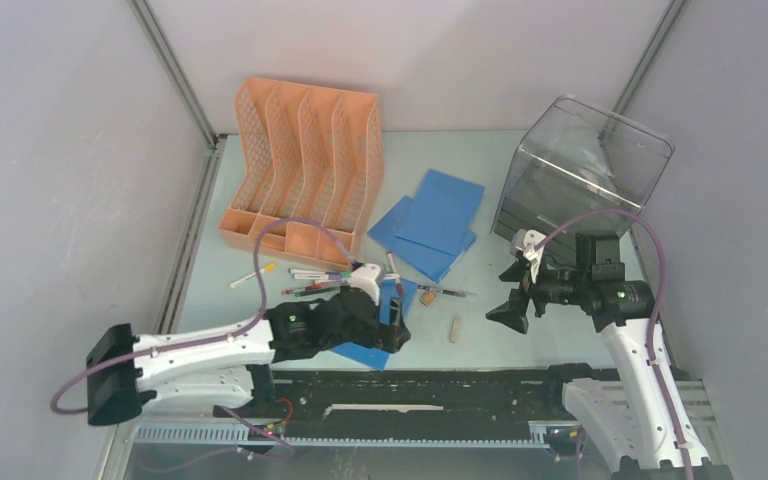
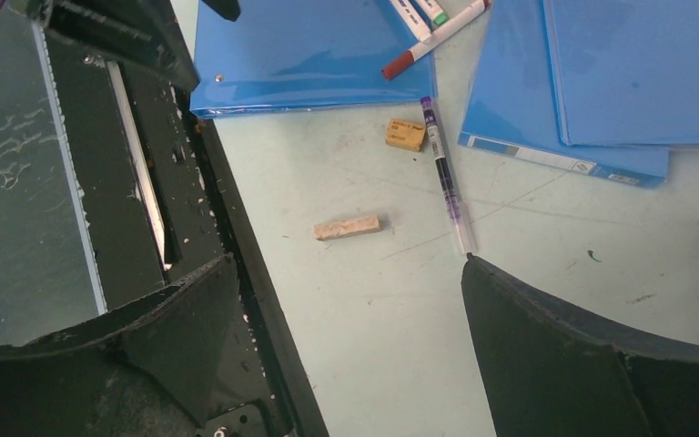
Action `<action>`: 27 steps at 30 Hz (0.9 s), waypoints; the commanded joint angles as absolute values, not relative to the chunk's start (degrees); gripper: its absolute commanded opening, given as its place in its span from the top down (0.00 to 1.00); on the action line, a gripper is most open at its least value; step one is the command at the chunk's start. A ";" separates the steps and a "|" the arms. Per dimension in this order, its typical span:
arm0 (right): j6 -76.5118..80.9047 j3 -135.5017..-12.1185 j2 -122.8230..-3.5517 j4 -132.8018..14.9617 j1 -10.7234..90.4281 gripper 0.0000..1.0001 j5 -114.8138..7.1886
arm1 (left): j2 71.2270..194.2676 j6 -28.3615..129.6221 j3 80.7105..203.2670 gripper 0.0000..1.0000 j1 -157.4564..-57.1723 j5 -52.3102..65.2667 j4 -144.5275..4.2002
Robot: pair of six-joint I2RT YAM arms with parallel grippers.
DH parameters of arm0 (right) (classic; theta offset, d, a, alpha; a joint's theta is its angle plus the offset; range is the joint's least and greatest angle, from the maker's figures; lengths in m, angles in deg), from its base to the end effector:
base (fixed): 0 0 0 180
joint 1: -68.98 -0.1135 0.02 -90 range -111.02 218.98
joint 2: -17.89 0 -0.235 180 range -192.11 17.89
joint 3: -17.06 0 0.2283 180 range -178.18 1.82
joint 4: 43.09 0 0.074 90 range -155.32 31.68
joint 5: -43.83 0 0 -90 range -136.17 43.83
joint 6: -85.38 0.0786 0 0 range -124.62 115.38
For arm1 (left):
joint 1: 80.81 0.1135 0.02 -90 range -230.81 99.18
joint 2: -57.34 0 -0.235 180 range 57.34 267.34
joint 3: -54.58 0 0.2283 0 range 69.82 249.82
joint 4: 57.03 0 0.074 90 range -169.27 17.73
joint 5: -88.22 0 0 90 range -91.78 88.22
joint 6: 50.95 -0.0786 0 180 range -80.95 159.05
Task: Organize the desk
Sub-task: Pick up the folder from the center of the board.
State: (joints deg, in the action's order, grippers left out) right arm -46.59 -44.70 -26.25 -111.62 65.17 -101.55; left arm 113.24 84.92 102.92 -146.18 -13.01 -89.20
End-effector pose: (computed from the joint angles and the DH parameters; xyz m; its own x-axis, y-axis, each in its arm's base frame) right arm 0.1391 0.0741 0.2542 -0.2043 -0.3944 -0.8959 -0.9309 0.3613 0.0532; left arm 0.1101 -0.2034 0.1815 -0.7806 0.0134 -0.6248 0.3862 0.7965 -0.4653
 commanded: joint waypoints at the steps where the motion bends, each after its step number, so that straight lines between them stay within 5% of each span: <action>1: -46.19 -44.85 -25.82 -110.24 64.76 0.00 -100.86 | 121.26 82.57 114.12 0.05 -154.61 -27.00 -106.77; 8: -46.10 -44.84 -25.06 -110.11 64.76 0.00 -99.95 | 137.47 83.17 124.30 0.09 -159.78 -35.39 -115.81; 18: -46.19 -44.84 -24.67 -110.10 64.48 0.00 -98.96 | 149.75 83.08 130.19 0.36 -161.91 -37.18 -119.33; 27: -46.28 -44.74 -24.59 -109.95 64.15 0.00 -98.65 | 154.02 83.37 132.34 0.41 -164.68 -37.57 -120.44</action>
State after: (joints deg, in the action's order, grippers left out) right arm -46.51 -44.70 -25.26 -111.34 64.71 -98.81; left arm 152.54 83.47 130.44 -163.71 -34.71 -118.90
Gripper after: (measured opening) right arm 0.993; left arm 0.608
